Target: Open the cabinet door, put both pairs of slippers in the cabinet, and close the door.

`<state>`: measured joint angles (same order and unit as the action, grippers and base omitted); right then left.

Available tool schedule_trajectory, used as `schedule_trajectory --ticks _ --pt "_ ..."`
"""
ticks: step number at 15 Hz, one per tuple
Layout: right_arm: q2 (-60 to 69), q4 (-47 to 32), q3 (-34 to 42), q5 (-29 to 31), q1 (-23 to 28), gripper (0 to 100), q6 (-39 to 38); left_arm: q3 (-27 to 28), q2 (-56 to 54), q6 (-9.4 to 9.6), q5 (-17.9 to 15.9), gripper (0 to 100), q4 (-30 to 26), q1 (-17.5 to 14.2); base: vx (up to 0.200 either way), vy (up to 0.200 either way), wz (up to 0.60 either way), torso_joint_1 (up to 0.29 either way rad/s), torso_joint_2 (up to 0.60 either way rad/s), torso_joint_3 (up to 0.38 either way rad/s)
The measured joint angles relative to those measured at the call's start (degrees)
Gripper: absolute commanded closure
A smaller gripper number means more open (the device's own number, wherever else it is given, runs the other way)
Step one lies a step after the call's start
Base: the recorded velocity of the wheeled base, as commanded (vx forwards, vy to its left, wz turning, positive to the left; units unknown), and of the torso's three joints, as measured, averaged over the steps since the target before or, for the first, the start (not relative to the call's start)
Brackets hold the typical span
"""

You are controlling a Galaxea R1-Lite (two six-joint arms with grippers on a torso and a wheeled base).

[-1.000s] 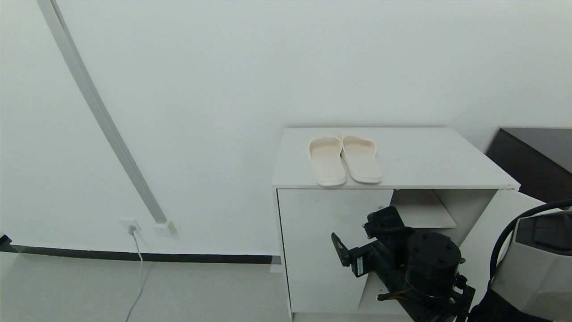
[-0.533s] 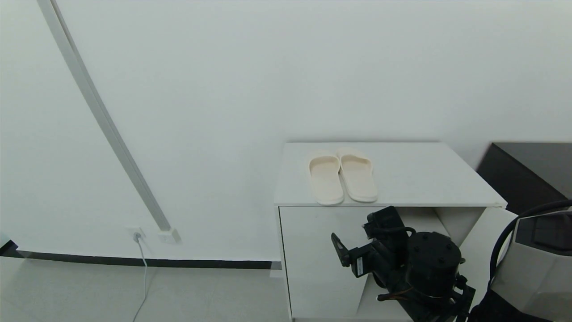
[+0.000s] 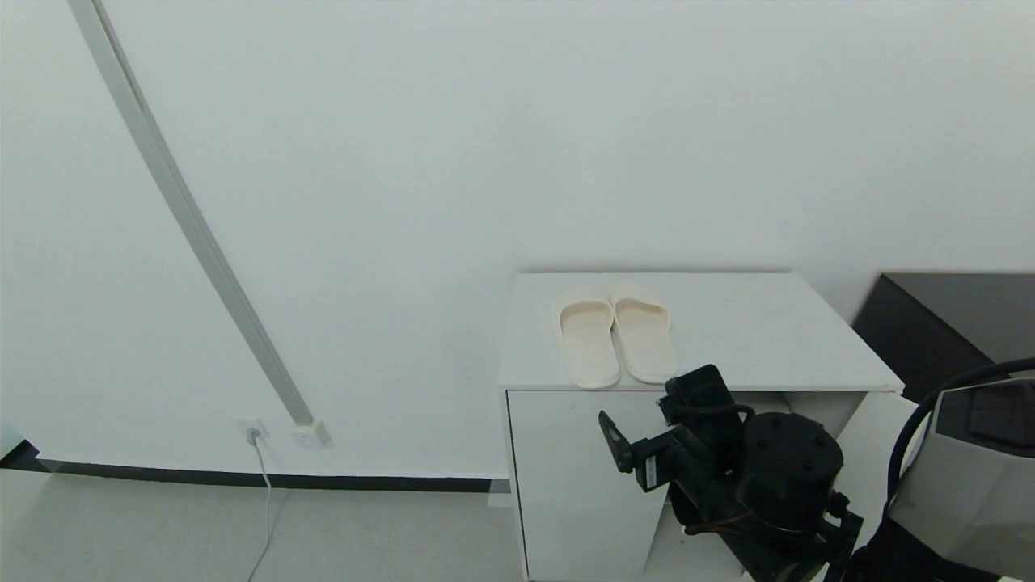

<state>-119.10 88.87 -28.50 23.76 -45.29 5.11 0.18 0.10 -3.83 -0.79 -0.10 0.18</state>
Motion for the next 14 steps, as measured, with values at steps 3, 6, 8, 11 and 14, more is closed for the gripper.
schedule_trajectory --ticks 3,6,8,11,14 --pt "1.74 -13.71 -5.71 -0.12 1.19 0 -1.19 0.00 0.00 0.04 0.01 100 0.00 0.00 0.000 0.000 0.00 0.000 0.00 0.000" --pt "7.17 -38.35 -12.95 0.07 1.39 0 -10.08 0.00 0.00 0.16 0.01 100 0.00 -0.02 0.000 0.000 0.00 0.000 0.00 0.000" --pt "10.97 -45.82 -18.04 1.50 1.22 0 -16.13 0.00 0.00 0.16 0.00 100 0.00 0.00 0.000 0.000 0.00 0.000 0.00 0.000" --pt "13.34 -45.85 -19.48 3.11 1.08 0 -16.71 0.00 0.00 0.11 0.01 100 0.00 0.00 0.133 0.000 0.00 0.000 0.00 0.003" --pt "13.62 -44.23 -19.21 3.15 1.05 0 -16.59 0.00 0.00 0.06 0.00 100 0.02 0.00 0.200 0.000 0.00 -0.002 0.00 0.002"
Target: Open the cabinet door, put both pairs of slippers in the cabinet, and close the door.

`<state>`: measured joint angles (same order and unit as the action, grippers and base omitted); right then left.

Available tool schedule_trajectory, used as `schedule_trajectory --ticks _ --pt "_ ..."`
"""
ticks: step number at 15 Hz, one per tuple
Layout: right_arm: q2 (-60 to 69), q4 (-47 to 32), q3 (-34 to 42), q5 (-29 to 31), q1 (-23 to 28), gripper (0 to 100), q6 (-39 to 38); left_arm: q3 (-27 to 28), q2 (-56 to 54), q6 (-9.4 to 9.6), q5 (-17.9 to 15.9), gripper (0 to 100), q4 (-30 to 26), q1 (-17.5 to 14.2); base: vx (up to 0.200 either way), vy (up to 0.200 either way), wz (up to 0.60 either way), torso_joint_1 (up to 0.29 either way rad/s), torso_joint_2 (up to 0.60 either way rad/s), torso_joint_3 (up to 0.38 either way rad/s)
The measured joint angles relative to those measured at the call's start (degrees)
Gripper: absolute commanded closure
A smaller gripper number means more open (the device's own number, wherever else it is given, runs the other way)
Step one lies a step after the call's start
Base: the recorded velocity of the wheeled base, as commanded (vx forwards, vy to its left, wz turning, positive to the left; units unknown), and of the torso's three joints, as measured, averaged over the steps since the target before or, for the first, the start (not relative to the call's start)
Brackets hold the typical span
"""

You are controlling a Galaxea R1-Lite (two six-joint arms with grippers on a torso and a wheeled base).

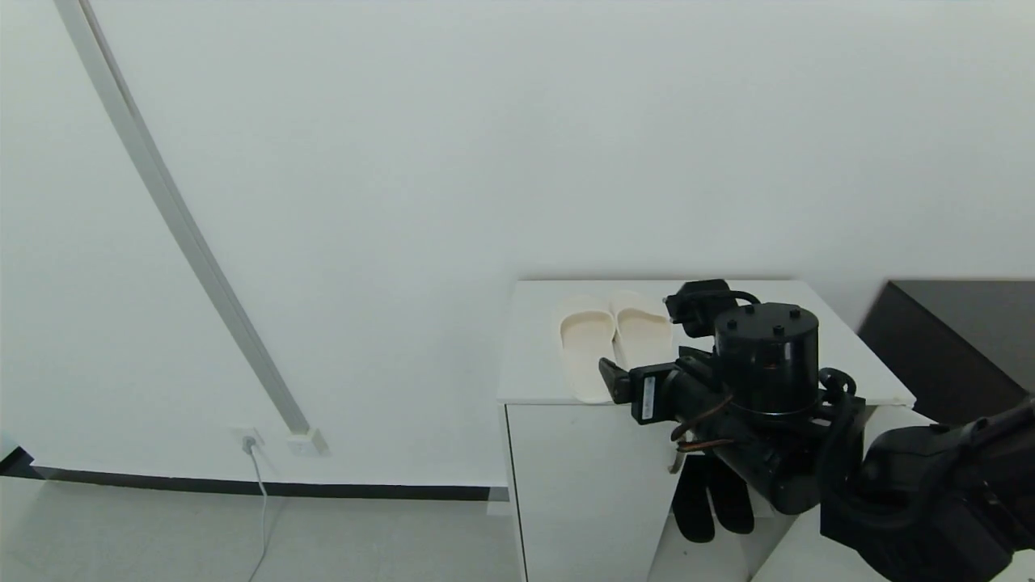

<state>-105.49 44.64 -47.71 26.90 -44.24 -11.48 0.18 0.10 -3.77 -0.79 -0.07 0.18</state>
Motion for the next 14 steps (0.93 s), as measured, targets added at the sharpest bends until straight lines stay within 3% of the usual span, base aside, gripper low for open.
schedule_trajectory --ticks 5,14 --pt "-3.12 6.38 1.60 0.60 0.04 0 -0.04 0.00 0.00 0.02 0.01 100 0.00 0.04 0.200 0.000 0.00 0.007 0.00 0.000" --pt "-14.19 15.35 2.24 3.32 0.59 0 0.13 0.00 0.00 -0.15 0.09 100 -0.02 0.00 0.000 0.000 0.00 0.000 0.00 0.000"
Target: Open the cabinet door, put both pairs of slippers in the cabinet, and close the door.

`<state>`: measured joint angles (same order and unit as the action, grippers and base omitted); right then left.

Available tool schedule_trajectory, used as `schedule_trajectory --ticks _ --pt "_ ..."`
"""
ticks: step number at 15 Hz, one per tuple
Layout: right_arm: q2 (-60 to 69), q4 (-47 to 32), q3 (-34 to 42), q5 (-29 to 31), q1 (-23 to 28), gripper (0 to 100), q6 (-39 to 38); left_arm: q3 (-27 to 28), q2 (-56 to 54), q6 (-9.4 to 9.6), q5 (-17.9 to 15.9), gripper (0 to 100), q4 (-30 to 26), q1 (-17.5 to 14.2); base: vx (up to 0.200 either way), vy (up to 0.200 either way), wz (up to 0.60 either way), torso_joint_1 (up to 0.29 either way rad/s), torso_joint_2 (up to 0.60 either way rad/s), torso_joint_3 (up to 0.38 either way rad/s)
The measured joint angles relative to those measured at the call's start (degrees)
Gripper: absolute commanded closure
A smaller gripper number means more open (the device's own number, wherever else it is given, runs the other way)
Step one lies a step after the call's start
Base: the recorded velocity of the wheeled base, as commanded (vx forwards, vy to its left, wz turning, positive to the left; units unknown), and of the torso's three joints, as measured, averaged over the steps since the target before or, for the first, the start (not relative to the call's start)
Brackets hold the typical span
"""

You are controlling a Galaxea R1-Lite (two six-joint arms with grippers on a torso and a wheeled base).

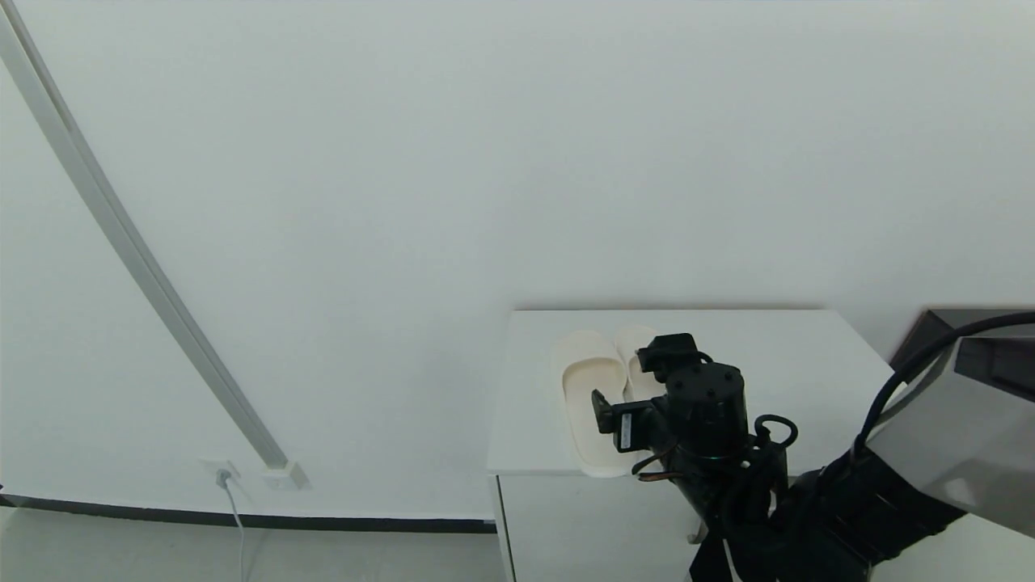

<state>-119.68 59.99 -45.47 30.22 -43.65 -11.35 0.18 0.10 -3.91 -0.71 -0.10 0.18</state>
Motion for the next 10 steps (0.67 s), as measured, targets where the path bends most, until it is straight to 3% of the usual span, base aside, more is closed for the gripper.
schedule_trajectory --ticks 10 --pt "-7.62 -0.05 -9.63 -0.22 2.40 0 2.33 0.00 0.00 0.04 0.00 100 0.00 0.00 0.000 0.000 0.00 0.000 0.00 0.000"
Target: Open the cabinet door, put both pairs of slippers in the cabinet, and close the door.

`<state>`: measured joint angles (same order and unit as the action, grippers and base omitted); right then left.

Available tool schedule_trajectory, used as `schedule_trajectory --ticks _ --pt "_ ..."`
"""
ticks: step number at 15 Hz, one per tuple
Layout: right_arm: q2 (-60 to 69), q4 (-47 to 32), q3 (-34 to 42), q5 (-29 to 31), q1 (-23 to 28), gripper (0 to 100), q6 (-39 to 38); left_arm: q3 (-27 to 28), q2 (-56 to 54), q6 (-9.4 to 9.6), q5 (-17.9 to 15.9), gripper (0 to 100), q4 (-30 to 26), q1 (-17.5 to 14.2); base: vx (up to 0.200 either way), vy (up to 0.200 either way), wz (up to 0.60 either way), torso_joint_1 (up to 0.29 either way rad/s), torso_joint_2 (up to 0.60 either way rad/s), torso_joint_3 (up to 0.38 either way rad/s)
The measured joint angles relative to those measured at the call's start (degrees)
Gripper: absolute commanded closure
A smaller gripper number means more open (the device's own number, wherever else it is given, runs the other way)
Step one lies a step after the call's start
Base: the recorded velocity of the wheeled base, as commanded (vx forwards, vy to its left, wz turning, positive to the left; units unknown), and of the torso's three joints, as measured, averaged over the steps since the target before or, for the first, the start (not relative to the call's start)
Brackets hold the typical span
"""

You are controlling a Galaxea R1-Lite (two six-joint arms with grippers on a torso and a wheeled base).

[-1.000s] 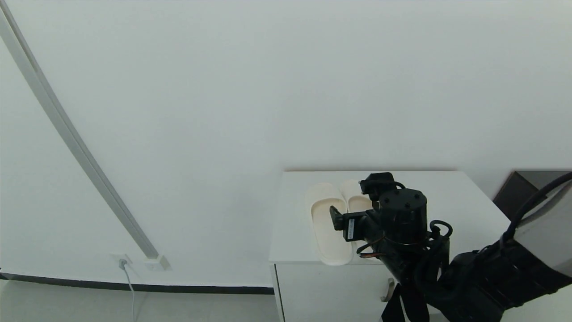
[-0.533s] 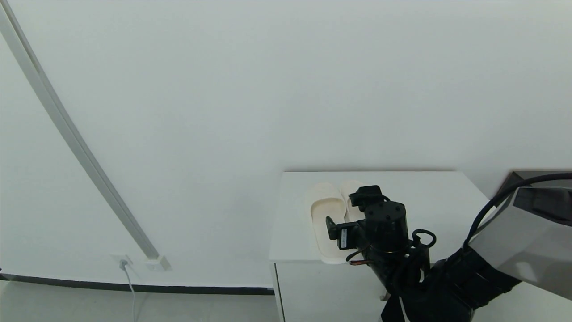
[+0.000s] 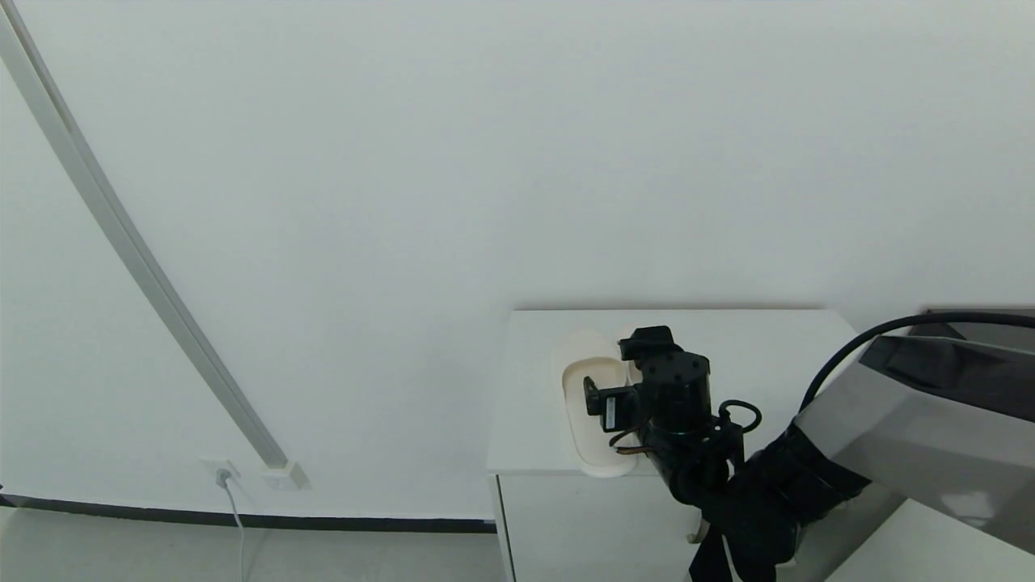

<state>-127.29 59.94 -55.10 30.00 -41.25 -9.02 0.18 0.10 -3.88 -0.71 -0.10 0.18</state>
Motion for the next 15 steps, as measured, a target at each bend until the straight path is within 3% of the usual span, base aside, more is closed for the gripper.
schedule_trajectory --ticks 7,8,15 --pt "-3.49 -0.06 -5.75 -0.12 2.15 0 1.45 0.00 0.00 0.02 0.02 100 0.00 0.04 0.000 0.000 0.00 0.000 0.00 0.000" --pt "-3.57 -0.04 -5.86 -0.12 2.19 100 1.48 0.00 0.00 0.05 0.02 100 0.00 0.00 0.000 0.000 0.00 0.000 0.00 0.000" --pt "-3.72 -0.06 -5.84 -0.12 2.17 100 1.55 0.00 0.00 0.05 0.02 100 0.00 0.00 0.000 0.000 0.00 0.000 0.00 0.000"
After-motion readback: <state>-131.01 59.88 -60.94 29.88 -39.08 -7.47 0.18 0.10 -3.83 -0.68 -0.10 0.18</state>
